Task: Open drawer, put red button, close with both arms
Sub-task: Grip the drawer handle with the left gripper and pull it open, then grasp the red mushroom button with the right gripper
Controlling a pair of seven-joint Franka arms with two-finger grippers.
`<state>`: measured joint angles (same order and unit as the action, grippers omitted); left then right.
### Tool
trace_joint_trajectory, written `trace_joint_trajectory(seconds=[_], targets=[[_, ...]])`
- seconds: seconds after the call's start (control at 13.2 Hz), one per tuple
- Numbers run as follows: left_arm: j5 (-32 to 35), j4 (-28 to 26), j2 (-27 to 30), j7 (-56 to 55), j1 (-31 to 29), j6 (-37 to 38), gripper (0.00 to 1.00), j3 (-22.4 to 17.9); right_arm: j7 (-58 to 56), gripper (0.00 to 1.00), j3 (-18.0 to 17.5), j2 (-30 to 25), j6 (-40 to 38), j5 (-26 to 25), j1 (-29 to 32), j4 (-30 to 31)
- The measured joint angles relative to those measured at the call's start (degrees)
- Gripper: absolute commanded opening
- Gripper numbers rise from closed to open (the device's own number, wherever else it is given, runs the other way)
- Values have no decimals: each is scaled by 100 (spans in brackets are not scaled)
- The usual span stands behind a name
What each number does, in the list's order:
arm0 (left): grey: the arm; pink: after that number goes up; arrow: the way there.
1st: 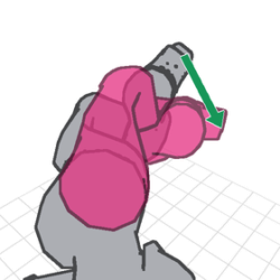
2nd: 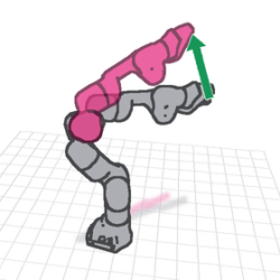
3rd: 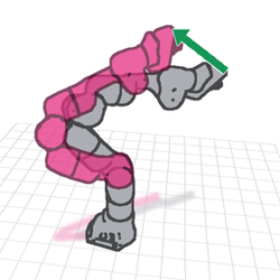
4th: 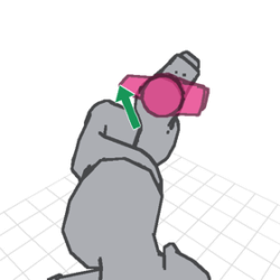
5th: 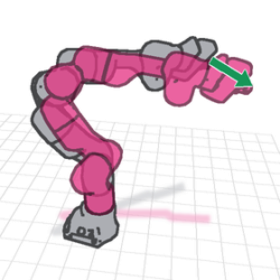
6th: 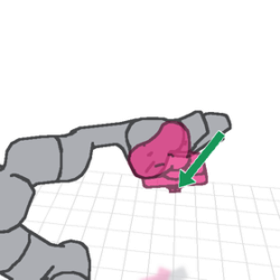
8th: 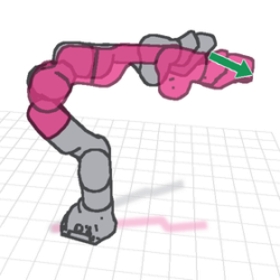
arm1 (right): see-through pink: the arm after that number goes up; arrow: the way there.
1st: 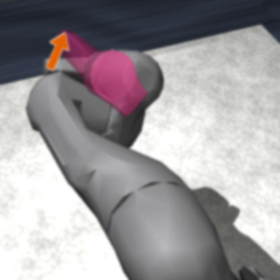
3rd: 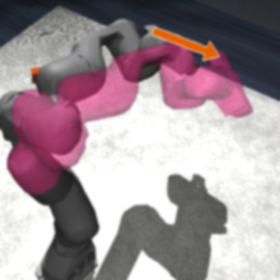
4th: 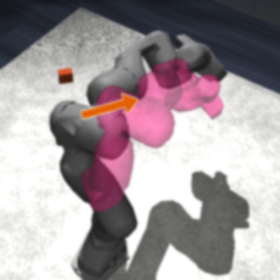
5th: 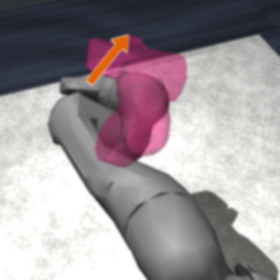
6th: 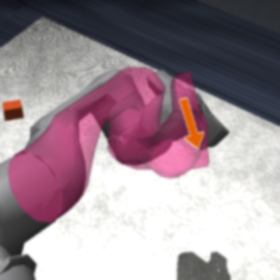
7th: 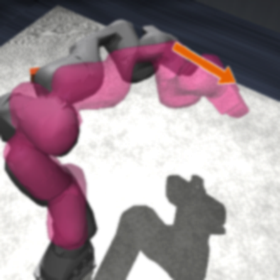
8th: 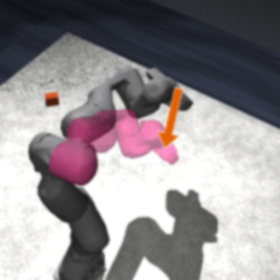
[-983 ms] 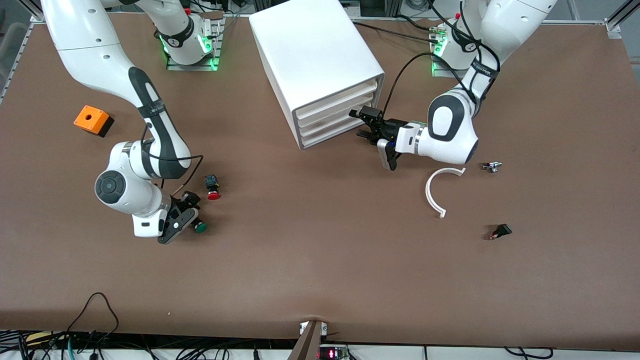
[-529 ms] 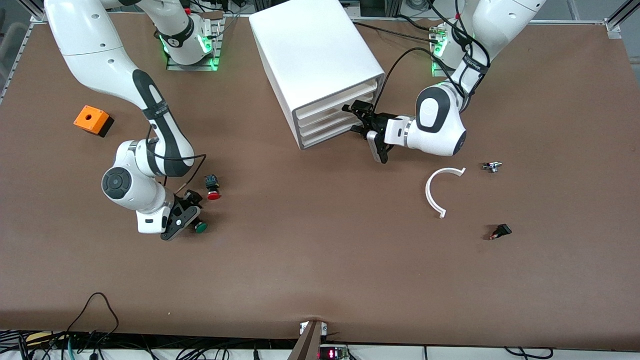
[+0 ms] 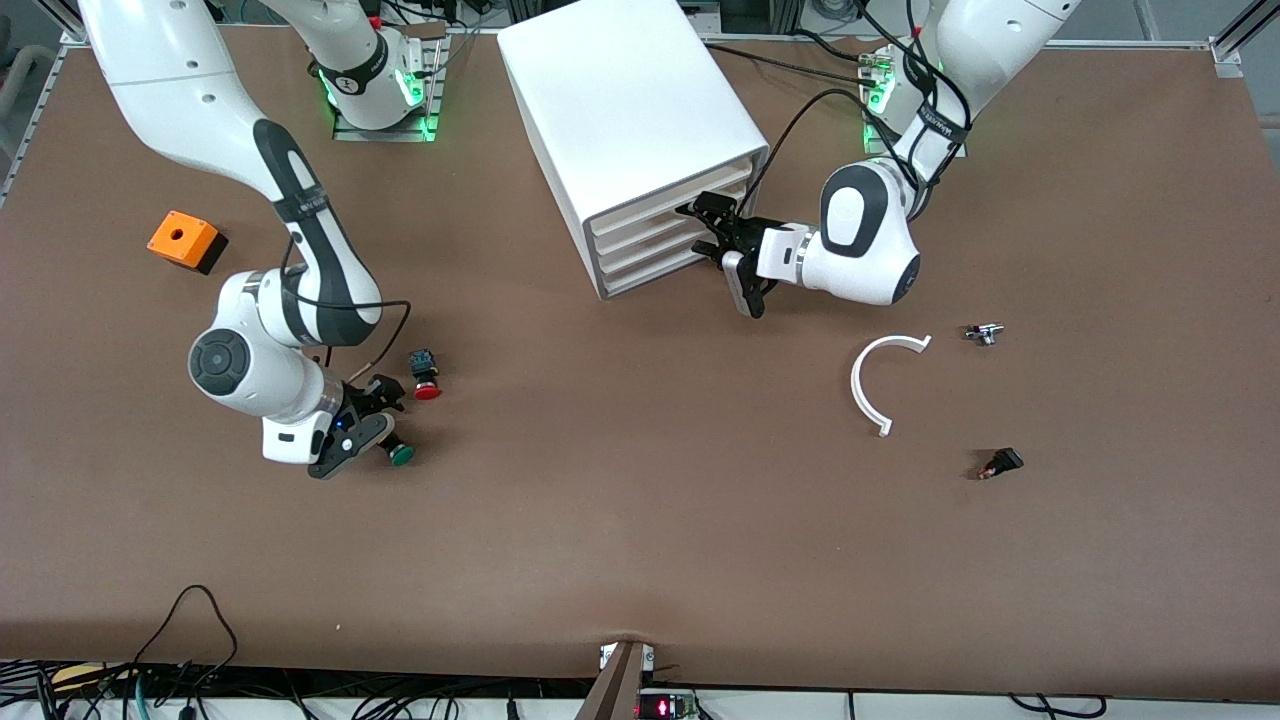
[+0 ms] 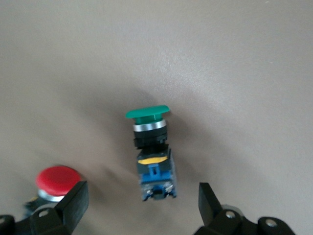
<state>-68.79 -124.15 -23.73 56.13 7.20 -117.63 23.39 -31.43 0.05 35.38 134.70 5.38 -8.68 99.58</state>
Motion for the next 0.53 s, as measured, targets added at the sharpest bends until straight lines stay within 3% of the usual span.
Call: trace_joint_trajectory(seconds=[0.15,0.45,0.53], targets=[[0,2,1,9,-1,0,57,0,716,100,-52,-103,-195,4,-56,1],[0,-50,-18,270,56,-8,51,2,1630,100,-101,-148,-426,4,-407,12],[0,-64,-41,313,104,-25,33,2,1800,100,-102,-152,-443,4,-489,25]])
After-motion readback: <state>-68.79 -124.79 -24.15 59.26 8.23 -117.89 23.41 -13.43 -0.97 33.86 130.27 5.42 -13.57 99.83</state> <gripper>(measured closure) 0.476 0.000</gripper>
